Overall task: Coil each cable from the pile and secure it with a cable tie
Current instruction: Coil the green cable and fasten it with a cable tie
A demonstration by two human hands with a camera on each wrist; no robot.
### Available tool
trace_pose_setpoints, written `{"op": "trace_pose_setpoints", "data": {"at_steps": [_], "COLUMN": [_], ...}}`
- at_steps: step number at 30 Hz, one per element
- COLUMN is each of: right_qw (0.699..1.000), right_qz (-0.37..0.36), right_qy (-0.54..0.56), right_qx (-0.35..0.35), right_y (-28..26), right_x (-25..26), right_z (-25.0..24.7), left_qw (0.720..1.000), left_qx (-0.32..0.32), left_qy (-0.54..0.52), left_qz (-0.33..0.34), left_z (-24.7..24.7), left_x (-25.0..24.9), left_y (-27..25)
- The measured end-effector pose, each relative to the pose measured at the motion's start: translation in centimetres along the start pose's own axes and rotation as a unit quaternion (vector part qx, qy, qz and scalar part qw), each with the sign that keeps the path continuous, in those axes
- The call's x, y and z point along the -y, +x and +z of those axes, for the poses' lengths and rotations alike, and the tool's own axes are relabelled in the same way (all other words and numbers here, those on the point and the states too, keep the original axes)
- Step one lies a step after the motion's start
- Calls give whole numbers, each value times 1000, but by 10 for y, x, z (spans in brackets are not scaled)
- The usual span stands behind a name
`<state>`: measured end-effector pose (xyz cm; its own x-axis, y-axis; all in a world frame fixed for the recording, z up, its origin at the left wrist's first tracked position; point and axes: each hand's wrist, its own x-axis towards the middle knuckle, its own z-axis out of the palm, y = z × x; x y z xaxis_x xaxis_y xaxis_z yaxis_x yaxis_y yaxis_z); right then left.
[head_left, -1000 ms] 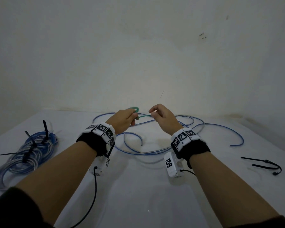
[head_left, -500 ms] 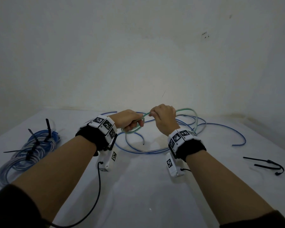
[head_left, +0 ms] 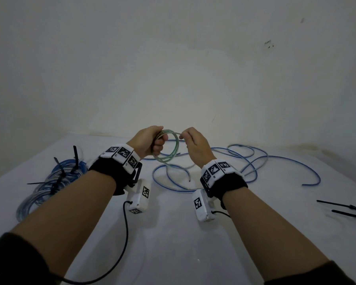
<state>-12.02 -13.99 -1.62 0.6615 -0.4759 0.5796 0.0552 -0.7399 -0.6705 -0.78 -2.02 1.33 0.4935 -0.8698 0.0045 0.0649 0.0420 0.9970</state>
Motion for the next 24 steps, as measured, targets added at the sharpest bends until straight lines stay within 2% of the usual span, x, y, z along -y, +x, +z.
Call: {"op": "trace_pose_setpoints", "data": {"at_steps": [2,5,11,18,24], "right_qw": [1000,998,993,995,986], "right_qz": [1,7,39,57,133], "right_qy": [7,22,64,69,101], "right_qx": [-29,-58,-95,-46,15], "right_y": [5,10,15,10,4], "right_x": [1,4,12,12,5], "right_z": [7,14,23,39,48], "left_qw": [999,997,996,988,969], "left_qx": [22,56,82,23,-41], "left_qy": [-33,-29,-30,-154,-205], "left_qz": [-24,-48,-22,19,134], "left_z": [-9,-19,-29,-42,-48], "left_x": [-1,-1,0,-5,-8], "left_y": [-5,-14,-28,-26,-25]}}
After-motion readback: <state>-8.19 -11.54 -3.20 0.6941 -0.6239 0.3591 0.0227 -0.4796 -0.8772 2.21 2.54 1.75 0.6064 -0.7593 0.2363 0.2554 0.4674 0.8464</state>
